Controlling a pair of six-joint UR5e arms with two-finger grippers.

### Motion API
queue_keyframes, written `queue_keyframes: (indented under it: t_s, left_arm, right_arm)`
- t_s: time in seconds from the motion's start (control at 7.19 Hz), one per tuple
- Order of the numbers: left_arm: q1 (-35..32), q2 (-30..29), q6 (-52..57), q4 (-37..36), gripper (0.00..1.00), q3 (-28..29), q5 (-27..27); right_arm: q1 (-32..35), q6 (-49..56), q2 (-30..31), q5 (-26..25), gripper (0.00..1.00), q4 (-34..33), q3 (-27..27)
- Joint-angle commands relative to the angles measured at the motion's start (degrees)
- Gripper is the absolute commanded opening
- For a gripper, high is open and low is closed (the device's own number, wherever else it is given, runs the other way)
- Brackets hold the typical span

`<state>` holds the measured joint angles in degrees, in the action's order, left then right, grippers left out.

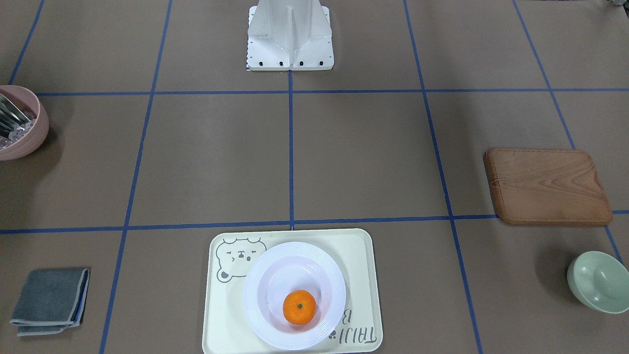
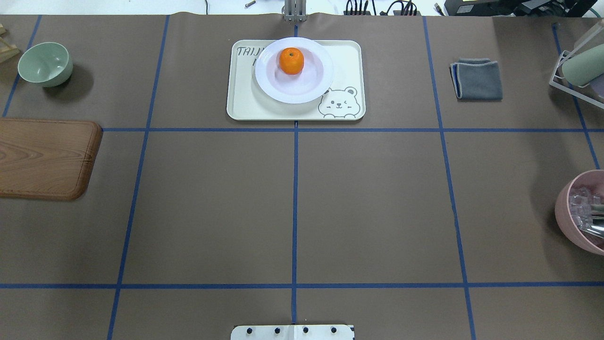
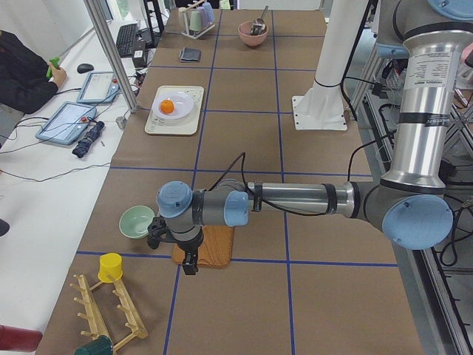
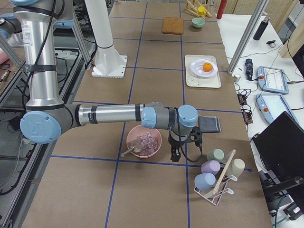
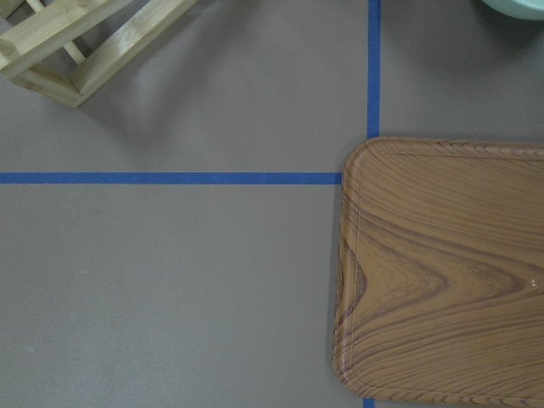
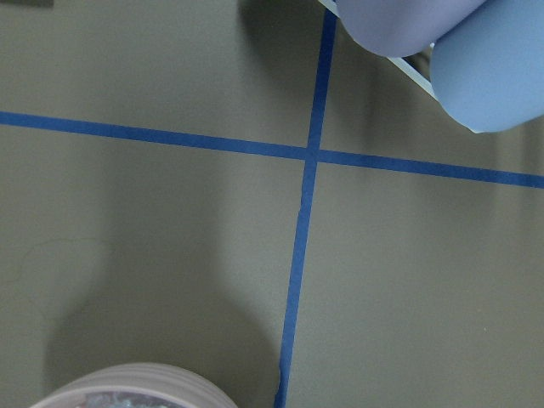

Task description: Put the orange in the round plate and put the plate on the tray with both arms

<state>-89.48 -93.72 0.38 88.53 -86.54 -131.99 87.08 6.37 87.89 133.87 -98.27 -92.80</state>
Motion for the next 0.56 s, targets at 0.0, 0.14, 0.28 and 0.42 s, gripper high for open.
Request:
queue_keyframes:
  t_s: [0.0,0.14,0.28,0.42]
  left_arm:
    - [0.01,-0.06,-0.03,-0.03,0.98,-0.03,0.06]
    - [0.01,-0.06,-0.03,-0.03,0.98,-0.03,0.06]
    - [0.01,-0.15,-0.03,-0.03,0.98,0.05,0.06]
    - [0.01,-0.32,0.06,-0.03,0.98,0.23,0.06]
  right_arm:
    - [0.38,-0.04,-0.17,0.61,1.00,0.01,-0.02]
    - [0.38,-0.04,-0.17,0.61,1.00,0.01,-0.02]
    - [0.38,-0.04,-0.26,0.61,1.00,0.01,-0.02]
    - [0.38,-0.04,-0.26,0.61,1.00,0.01,-0.02]
